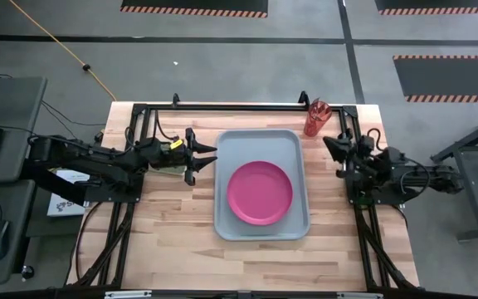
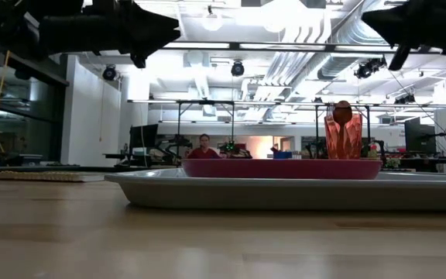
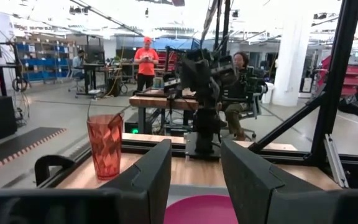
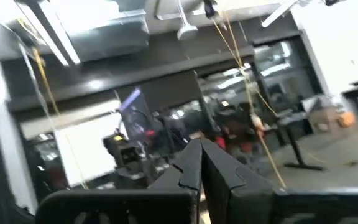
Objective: Pick and place plate/cup/fork/spoon on tray
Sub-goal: Put the spoon on the tray at the top of the plate
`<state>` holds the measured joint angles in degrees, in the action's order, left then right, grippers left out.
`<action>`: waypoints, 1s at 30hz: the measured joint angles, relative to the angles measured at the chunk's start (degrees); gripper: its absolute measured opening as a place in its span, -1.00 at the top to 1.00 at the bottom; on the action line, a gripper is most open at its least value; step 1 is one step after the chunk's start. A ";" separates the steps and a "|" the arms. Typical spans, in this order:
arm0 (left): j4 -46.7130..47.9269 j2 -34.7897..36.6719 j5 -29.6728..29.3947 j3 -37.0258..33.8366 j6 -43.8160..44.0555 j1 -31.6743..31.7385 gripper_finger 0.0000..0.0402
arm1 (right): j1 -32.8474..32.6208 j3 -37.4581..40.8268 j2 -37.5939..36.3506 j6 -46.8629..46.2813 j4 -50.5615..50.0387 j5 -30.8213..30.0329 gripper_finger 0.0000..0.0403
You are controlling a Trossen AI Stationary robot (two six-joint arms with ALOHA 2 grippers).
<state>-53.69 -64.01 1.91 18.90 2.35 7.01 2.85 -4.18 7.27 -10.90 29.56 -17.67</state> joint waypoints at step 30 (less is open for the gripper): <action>1.16 -0.04 0.00 0.00 0.01 0.01 0.35 | 22.38 -45.56 45.92 0.84 -72.13 -8.01 0.25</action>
<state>-52.53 -64.05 1.91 18.90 2.36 7.02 25.23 -49.74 53.19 -10.06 -42.57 -25.69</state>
